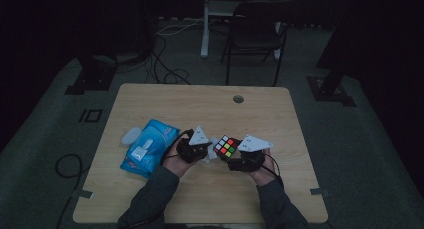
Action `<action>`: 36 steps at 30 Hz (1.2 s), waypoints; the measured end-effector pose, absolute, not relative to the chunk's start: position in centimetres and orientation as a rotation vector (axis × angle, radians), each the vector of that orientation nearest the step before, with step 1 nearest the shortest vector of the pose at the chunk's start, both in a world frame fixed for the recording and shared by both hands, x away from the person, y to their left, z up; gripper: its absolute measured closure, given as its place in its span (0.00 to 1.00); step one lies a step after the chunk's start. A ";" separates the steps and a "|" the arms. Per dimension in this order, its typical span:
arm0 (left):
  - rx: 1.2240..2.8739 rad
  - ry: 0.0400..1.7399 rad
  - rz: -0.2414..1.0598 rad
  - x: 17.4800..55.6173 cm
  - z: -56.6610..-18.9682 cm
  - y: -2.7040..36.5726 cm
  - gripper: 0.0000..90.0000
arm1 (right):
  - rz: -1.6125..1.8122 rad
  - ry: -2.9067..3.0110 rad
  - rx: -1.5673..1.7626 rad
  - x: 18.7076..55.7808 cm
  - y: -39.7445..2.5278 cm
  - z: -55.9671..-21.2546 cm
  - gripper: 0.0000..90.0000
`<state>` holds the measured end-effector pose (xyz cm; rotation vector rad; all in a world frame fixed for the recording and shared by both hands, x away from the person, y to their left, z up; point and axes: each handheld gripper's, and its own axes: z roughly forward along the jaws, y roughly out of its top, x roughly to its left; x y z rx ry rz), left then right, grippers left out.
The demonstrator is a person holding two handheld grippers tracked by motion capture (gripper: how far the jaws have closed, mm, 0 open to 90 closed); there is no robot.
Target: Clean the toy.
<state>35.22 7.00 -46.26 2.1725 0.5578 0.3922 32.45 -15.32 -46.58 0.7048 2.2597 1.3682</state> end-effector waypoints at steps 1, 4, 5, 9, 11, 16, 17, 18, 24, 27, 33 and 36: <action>2.169 0.557 0.392 35.2 -46.2 7.0 0.95 | 1.364 2.260 0.703 32.4 -15.3 -46.6 0.38; 2.154 0.562 0.386 35.3 -46.0 7.1 0.95 | 1.357 2.275 0.696 32.4 -15.1 -46.8 0.38; 2.151 0.562 0.386 35.3 -46.0 7.1 0.95 | 1.354 2.283 0.687 32.4 -15.0 -46.8 0.38; 2.139 0.569 0.388 35.4 -45.7 7.2 0.95 | 1.335 2.306 0.644 32.1 -14.3 -47.0 0.38; 2.133 0.572 0.387 35.5 -45.7 7.3 0.95 | 1.339 2.319 0.637 32.0 -14.0 -47.1 0.38; 2.116 0.584 0.381 35.8 -45.6 7.5 0.95 | 1.329 2.359 0.600 31.7 -13.4 -47.4 0.38; 2.110 0.587 0.377 35.8 -45.6 7.6 0.95 | 1.329 2.362 0.593 31.7 -13.3 -47.4 0.38; 2.108 0.588 0.375 35.9 -45.7 7.6 0.95 | 1.333 2.366 0.588 31.7 -13.2 -47.4 0.38; 2.130 0.599 0.358 36.2 -46.5 7.3 0.95 | 1.397 2.355 0.597 31.7 -13.6 -46.9 0.38; 2.155 0.604 0.344 36.2 -47.2 7.2 0.95 | 1.393 2.335 0.651 31.9 -14.0 -46.8 0.38; 2.169 0.604 0.340 35.8 -47.7 7.1 0.95 | 1.365 2.316 0.738 32.7 -14.9 -47.1 0.38; 2.164 0.602 0.340 35.3 -47.6 7.3 0.95 | 1.358 2.291 0.791 33.0 -15.2 -47.1 0.38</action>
